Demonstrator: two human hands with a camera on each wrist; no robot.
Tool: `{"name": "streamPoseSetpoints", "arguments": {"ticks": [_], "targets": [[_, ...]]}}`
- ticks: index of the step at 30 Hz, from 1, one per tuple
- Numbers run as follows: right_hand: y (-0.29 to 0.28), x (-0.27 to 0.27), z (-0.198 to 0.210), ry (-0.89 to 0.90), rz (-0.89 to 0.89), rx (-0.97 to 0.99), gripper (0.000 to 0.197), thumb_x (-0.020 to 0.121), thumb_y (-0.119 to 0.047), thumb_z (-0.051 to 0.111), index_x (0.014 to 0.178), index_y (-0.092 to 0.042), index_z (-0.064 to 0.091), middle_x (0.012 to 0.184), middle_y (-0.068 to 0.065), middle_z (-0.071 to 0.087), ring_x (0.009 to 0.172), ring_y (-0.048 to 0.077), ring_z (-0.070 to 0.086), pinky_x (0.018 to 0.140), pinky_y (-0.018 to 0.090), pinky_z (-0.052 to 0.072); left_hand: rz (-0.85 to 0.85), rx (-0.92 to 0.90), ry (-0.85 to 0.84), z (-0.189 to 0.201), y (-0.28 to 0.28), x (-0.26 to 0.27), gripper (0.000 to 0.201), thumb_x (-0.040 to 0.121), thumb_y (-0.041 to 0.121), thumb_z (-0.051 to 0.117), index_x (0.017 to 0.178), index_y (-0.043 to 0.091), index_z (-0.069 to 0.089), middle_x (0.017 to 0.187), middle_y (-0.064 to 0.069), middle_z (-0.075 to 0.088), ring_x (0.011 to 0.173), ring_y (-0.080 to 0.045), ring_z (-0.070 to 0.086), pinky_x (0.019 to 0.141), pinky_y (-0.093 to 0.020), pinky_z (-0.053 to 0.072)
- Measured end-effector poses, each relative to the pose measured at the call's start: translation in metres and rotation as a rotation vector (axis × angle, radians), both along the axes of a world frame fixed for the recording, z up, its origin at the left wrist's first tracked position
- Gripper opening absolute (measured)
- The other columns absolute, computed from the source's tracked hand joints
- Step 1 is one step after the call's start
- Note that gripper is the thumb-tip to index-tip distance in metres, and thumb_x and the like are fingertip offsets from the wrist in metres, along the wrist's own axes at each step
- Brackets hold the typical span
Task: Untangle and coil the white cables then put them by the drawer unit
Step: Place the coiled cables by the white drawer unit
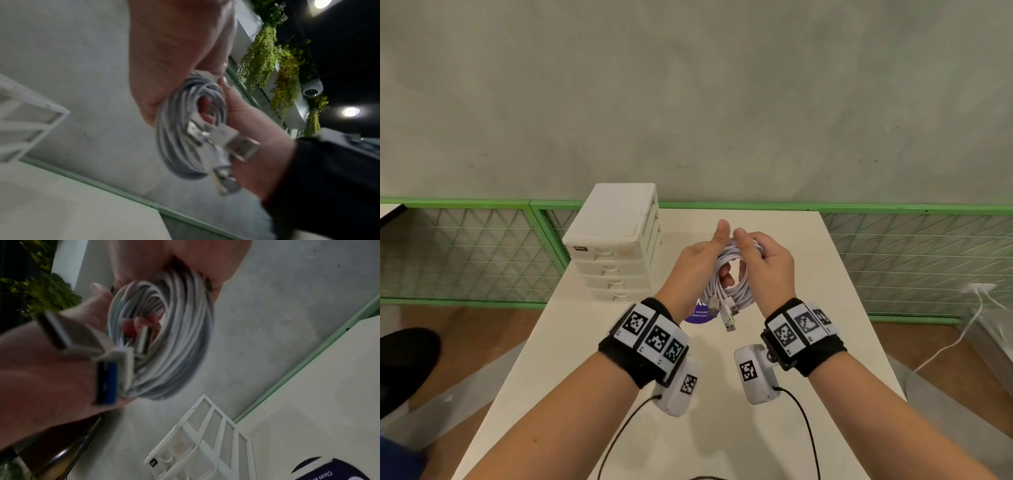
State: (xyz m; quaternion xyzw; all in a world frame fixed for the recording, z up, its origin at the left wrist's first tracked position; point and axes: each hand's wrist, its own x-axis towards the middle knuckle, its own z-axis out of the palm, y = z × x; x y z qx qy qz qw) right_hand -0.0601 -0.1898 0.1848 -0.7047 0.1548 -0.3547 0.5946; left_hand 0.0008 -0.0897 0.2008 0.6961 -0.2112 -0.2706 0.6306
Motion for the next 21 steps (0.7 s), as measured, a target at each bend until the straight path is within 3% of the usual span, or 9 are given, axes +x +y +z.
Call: {"name": "streamPoseSetpoints", "arguments": {"ticks": [3, 6, 8, 11, 14, 16, 18, 21], "targets": [[0.000, -0.001, -0.001, 0.032, 0.048, 0.010, 0.036, 0.084, -0.049, 0.053, 0.066, -0.019, 0.061, 0.052, 0.007, 0.051, 0.050, 0.014, 0.045, 0.054, 0.025, 0.039, 0.222, -0.045, -0.004, -0.003, -0.010, -0.009, 0.068, 0.081, 0.073, 0.039, 0.060, 0.010, 0.054, 0.045, -0.003, 0.047, 0.038, -0.015, 0.044, 0.043, -0.022, 0.039], [0.001, -0.001, -0.006, 0.035, 0.138, 0.147, 0.048, 0.078, -0.058, 0.051, 0.078, -0.013, 0.065, 0.078, 0.022, 0.062, 0.069, 0.020, 0.058, 0.068, 0.032, 0.048, 0.384, -0.078, -0.034, -0.009, -0.014, -0.009, 0.050, 0.090, 0.049, 0.050, 0.062, 0.007, 0.053, 0.048, -0.007, 0.041, 0.039, -0.017, 0.036, 0.042, -0.023, 0.030], [0.004, -0.001, -0.008, 0.035, 0.174, 0.211, 0.051, 0.075, -0.059, 0.053, 0.085, -0.011, 0.067, 0.089, 0.015, 0.067, 0.081, 0.018, 0.063, 0.075, 0.027, 0.050, 0.436, -0.079, -0.063, -0.014, -0.015, -0.010, 0.046, 0.090, 0.041, 0.053, 0.064, 0.004, 0.056, 0.054, -0.013, 0.042, 0.046, -0.020, 0.038, 0.048, -0.029, 0.033], [0.017, 0.003, -0.010, 0.012, 0.209, 0.303, 0.045, 0.071, -0.050, 0.060, 0.085, -0.007, 0.066, 0.075, 0.003, 0.066, 0.066, 0.010, 0.062, 0.060, 0.018, 0.050, 0.499, -0.100, -0.073, -0.017, -0.008, -0.012, 0.048, 0.091, 0.037, 0.054, 0.072, -0.007, 0.062, 0.065, -0.027, 0.058, 0.056, -0.025, 0.053, 0.056, -0.037, 0.047], [0.039, 0.013, -0.015, 0.022, 0.107, 0.372, 0.037, 0.071, -0.048, 0.065, 0.072, -0.011, 0.064, 0.064, 0.003, 0.060, 0.057, 0.014, 0.055, 0.054, 0.023, 0.049, 0.531, -0.106, -0.132, -0.022, 0.006, -0.009, 0.055, 0.089, 0.043, 0.054, 0.075, -0.010, 0.060, 0.070, -0.032, 0.058, 0.058, -0.022, 0.050, 0.058, -0.034, 0.044], [0.056, 0.025, -0.017, 0.041, 0.064, 0.393, 0.036, 0.076, -0.045, 0.066, 0.066, -0.010, 0.061, 0.061, 0.005, 0.056, 0.056, 0.020, 0.050, 0.056, 0.030, 0.046, 0.573, -0.113, -0.143, -0.025, 0.019, -0.001, 0.051, 0.089, 0.042, 0.055, 0.066, -0.003, 0.051, 0.059, -0.022, 0.046, 0.056, -0.020, 0.043, 0.057, -0.033, 0.039], [0.062, 0.033, -0.019, 0.054, 0.046, 0.372, 0.036, 0.079, -0.043, 0.065, 0.062, -0.012, 0.059, 0.056, 0.002, 0.053, 0.053, 0.019, 0.047, 0.055, 0.030, 0.044, 0.570, -0.121, -0.114, -0.027, 0.027, 0.006, 0.042, 0.090, 0.041, 0.055, 0.061, 0.012, 0.044, 0.054, -0.006, 0.042, 0.054, -0.020, 0.041, 0.054, -0.032, 0.036], [0.077, 0.056, -0.024, 0.070, 0.053, 0.318, 0.035, 0.081, -0.041, 0.064, 0.057, -0.017, 0.057, 0.045, -0.009, 0.050, 0.046, 0.012, 0.043, 0.050, 0.026, 0.040, 0.488, -0.098, -0.045, -0.034, 0.049, 0.033, 0.039, 0.091, 0.044, 0.052, 0.068, 0.013, 0.047, 0.049, 0.000, 0.043, 0.043, -0.016, 0.042, 0.045, -0.025, 0.037]]}}
